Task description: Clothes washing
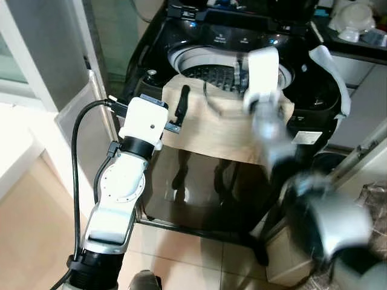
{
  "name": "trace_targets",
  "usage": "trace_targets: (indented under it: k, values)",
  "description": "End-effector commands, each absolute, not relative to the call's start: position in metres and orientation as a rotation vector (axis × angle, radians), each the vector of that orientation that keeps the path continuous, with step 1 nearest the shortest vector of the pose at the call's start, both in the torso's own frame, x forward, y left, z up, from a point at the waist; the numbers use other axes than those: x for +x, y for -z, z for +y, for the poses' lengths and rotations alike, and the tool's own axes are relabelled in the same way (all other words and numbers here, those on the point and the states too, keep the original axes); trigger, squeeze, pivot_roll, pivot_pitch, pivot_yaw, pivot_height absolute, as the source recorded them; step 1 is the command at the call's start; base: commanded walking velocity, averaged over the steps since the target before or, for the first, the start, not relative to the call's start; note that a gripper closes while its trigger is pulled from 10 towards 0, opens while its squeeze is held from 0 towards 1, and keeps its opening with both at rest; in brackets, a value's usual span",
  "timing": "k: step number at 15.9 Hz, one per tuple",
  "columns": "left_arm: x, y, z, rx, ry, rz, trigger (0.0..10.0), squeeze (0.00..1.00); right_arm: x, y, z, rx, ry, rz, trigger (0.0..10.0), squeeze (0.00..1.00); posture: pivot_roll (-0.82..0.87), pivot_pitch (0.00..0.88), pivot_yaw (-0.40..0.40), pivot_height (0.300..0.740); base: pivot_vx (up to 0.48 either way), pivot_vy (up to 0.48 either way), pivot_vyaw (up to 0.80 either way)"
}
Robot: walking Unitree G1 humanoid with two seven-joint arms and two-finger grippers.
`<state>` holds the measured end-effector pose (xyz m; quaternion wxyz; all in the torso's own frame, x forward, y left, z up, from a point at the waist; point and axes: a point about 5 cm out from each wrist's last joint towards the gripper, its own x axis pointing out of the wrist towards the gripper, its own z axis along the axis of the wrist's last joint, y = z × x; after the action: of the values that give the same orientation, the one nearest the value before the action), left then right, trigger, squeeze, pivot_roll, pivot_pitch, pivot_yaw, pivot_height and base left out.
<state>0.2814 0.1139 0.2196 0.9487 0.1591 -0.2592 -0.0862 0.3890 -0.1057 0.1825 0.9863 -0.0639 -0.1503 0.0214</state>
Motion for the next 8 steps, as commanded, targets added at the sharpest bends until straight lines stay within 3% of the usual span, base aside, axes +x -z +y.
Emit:
trace_targets:
  k: [1,4,8]
  values:
    - [0.283,-0.214,0.122,0.343,0.126,-0.484,10.0,0.00,0.377,-0.170,-0.110,-0.072,-0.061,-0.311,10.0,0.00,0.12,0.036,-0.059,0.740,0.000,0.000,0.00]
    - [0.283,-0.209,0.122,0.306,0.158,-0.455,10.0,0.00,0.332,-0.134,-0.109,-0.159,-0.172,-0.346,10.0,0.00,0.08,0.027,-0.039,0.740,0.000,0.086,0.00]
    - [0.289,-0.208,0.119,0.289,0.189,-0.423,10.0,0.00,0.324,-0.117,-0.125,-0.152,-0.160,-0.263,10.0,0.00,0.06,0.017,-0.011,0.740,-0.217,0.406,0.00]
